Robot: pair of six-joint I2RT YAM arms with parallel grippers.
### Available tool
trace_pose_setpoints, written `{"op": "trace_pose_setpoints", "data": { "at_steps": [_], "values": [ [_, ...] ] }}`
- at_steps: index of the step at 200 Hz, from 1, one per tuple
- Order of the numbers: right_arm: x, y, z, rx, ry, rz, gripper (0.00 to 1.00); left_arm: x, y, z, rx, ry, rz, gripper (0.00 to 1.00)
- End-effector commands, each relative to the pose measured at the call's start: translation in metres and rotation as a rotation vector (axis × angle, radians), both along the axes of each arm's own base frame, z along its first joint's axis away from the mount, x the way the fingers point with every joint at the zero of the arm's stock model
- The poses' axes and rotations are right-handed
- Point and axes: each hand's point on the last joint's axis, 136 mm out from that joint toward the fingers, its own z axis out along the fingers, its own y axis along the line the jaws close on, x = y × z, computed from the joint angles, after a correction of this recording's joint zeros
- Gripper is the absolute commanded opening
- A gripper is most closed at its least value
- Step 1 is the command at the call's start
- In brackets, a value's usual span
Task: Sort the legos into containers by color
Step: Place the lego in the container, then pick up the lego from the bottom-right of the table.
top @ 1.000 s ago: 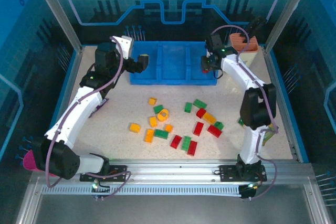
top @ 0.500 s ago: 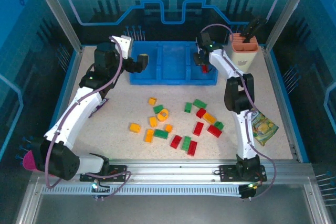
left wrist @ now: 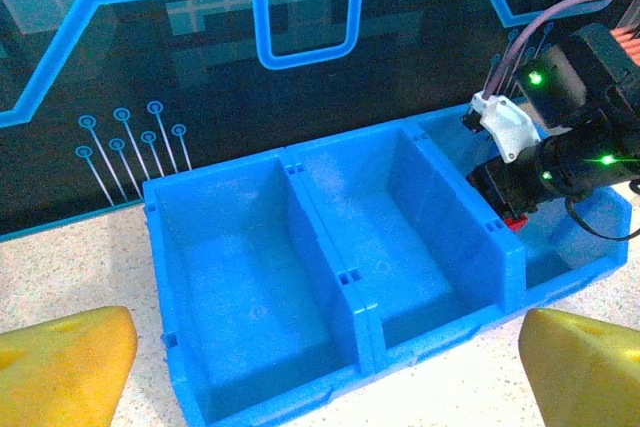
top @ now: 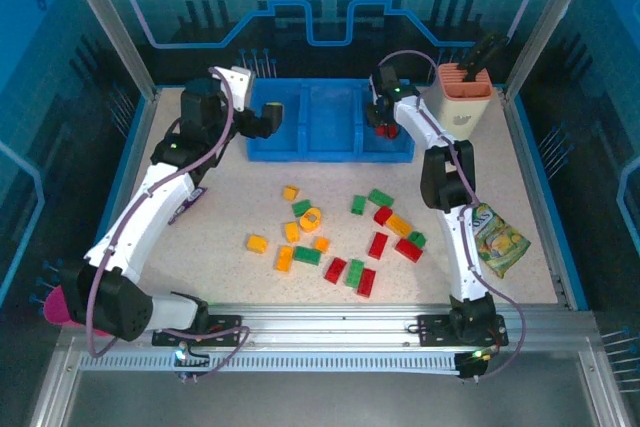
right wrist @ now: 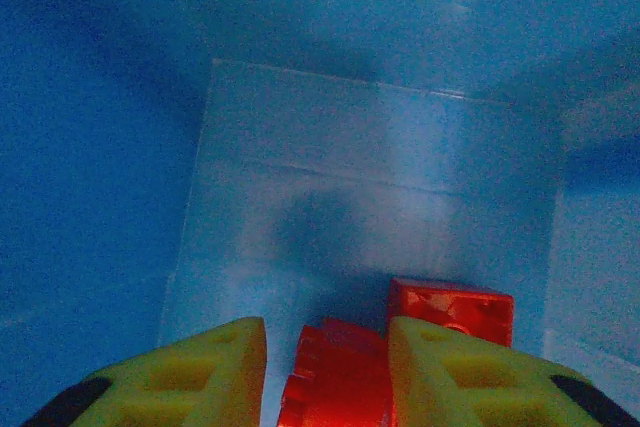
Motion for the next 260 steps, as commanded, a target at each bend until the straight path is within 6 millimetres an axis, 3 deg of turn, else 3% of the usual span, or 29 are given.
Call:
{"op": "trace_pose_setpoints", "data": {
  "at_steps": [1,25,28,37,70,101,130,148,173,196,220,260],
  "values": [
    [-0.005,-0.001,0.041,0.019,-0.042,0.010,0.38,-0.002,-0.007,0.013,-0.029,-0.004,-0.011,1.00],
    [-0.023,0.004,0.060,0.023,-0.056,0.016,0.38,-0.004,-0.006,0.014,-0.028,-0.007,-0.008,0.99],
    [-0.026,0.004,0.073,0.029,-0.074,0.017,0.39,-0.004,-0.006,0.014,-0.029,-0.008,-0.008,0.99],
    [-0.038,0.008,0.086,0.037,-0.083,0.026,0.39,-0.005,-0.006,0.014,-0.030,-0.007,-0.008,0.99],
    [-0.109,0.004,0.098,0.031,-0.029,0.022,0.42,-0.011,-0.007,0.016,-0.043,-0.017,-0.013,0.99],
    [-0.197,-0.022,0.080,0.053,0.074,-0.031,0.50,-0.015,-0.007,0.015,-0.041,-0.024,-0.015,0.99],
    [-0.277,-0.039,0.062,0.097,0.160,-0.079,0.73,-0.018,-0.013,0.016,-0.064,-0.025,-0.035,0.99],
    [-0.316,-0.043,0.056,0.126,0.185,-0.095,0.81,-0.019,-0.017,0.016,-0.067,-0.021,-0.045,0.99],
    [-0.361,-0.043,0.049,0.176,0.241,-0.127,0.85,-0.022,-0.019,0.016,-0.060,-0.018,-0.049,0.99],
    [-0.408,-0.047,0.021,0.206,0.351,-0.197,0.86,-0.025,-0.021,0.014,-0.067,-0.015,-0.052,0.99],
    [-0.437,-0.051,-0.003,0.243,0.410,-0.284,0.88,-0.028,-0.022,0.010,-0.075,-0.003,-0.056,0.99],
    [-0.436,-0.050,-0.008,0.303,0.382,-0.370,0.93,-0.030,-0.022,0.010,-0.071,-0.001,-0.055,0.99]
  ]
}}
